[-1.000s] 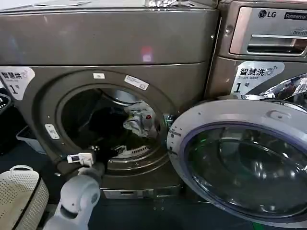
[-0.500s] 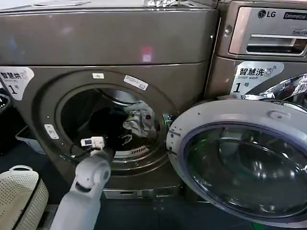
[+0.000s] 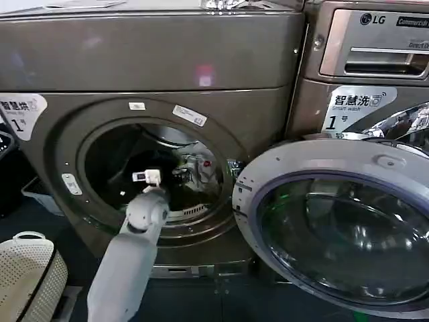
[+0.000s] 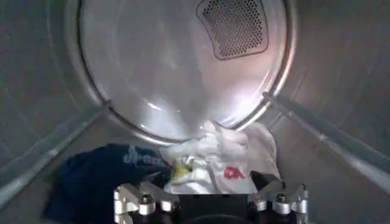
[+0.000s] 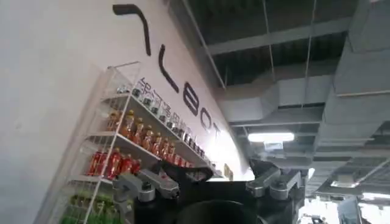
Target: Grasp the clothes from the dryer.
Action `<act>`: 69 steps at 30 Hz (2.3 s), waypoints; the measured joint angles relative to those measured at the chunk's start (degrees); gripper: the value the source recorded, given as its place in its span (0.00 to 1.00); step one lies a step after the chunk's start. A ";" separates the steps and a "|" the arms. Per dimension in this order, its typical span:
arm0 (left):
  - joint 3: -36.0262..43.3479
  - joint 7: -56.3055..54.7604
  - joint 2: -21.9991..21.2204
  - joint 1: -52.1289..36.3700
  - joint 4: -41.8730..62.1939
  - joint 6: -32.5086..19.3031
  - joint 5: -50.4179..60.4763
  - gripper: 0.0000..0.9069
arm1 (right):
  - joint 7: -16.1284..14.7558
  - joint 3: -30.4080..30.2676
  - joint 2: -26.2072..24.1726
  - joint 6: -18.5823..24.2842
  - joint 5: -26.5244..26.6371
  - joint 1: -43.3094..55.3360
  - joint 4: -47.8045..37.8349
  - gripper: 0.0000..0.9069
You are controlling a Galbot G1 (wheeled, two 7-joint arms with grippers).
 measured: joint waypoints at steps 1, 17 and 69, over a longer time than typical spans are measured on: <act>0.08 0.11 -0.23 -0.83 1.14 -0.34 0.10 1.00 | -0.03 -0.07 -0.02 0.01 0.00 0.07 0.00 1.00; 1.09 2.53 -3.69 -13.85 20.83 -7.24 3.50 1.00 | -0.33 -0.97 -0.43 0.23 -0.02 0.95 -0.37 1.00; 19.50 44.10 -1.82 -41.40 66.75 -22.26 16.57 1.00 | -1.14 -3.15 -0.23 0.56 0.76 2.51 1.09 1.00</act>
